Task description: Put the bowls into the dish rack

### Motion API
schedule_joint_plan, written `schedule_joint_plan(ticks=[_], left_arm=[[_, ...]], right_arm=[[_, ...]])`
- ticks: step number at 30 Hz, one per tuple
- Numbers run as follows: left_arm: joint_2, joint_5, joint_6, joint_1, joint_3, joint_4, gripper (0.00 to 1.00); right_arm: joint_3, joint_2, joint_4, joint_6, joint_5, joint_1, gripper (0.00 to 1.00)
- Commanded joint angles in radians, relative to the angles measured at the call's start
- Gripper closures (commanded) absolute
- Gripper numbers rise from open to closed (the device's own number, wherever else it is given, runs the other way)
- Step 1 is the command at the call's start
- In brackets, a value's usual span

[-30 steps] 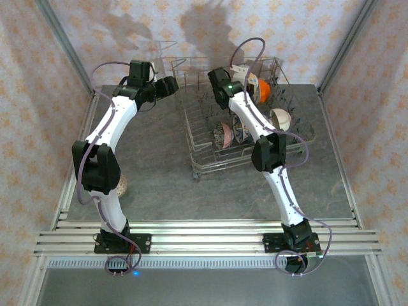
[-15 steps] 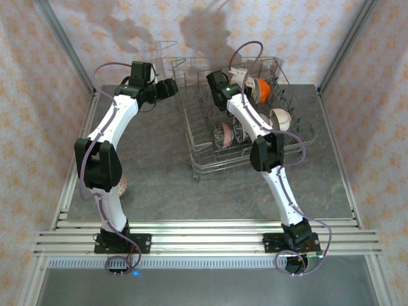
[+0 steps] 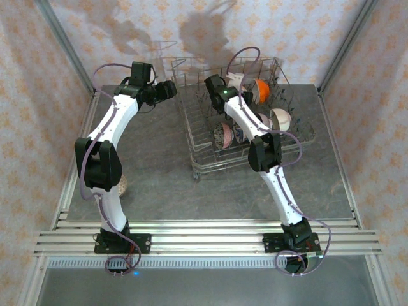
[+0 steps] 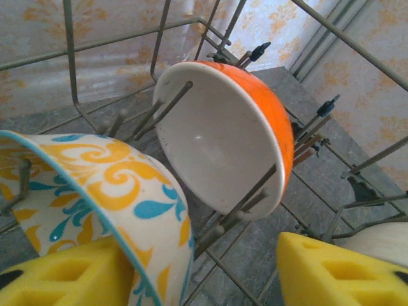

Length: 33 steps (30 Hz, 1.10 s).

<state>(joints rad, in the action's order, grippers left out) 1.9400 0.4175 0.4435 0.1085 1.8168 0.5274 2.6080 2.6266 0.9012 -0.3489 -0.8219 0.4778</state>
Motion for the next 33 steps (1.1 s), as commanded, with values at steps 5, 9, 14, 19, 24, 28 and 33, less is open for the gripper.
schedule_joint_plan(ticks=[5,9,14,19,24,28,33], left_arm=[[-0.059,-0.021,0.01,-0.019,-0.06,-0.002,0.29],[-0.092,-0.019,0.04,-0.034,-0.121,-0.024,0.28],[-0.104,-0.009,0.049,-0.058,-0.126,0.024,0.27],[-0.148,-0.062,0.083,-0.058,-0.151,0.084,0.27],[-0.217,-0.159,0.173,-0.058,-0.206,0.239,0.27],[-0.29,-0.307,0.226,-0.058,-0.256,0.406,0.25],[-0.437,-0.41,0.313,-0.059,-0.399,0.509,0.25]], right_arm=[[0.032,-0.075,0.043,0.031,0.009,0.004,0.19],[0.017,-0.143,0.048,0.068,0.024,0.007,0.11],[-0.051,-0.258,0.034,0.11,0.092,0.007,0.01],[-0.161,-0.373,0.011,0.138,0.123,0.008,0.0],[-0.275,-0.485,0.043,0.131,0.14,0.007,0.0],[-0.438,-0.607,0.021,0.134,0.186,0.001,0.0],[-0.713,-0.762,-0.128,0.143,0.373,-0.007,0.01]])
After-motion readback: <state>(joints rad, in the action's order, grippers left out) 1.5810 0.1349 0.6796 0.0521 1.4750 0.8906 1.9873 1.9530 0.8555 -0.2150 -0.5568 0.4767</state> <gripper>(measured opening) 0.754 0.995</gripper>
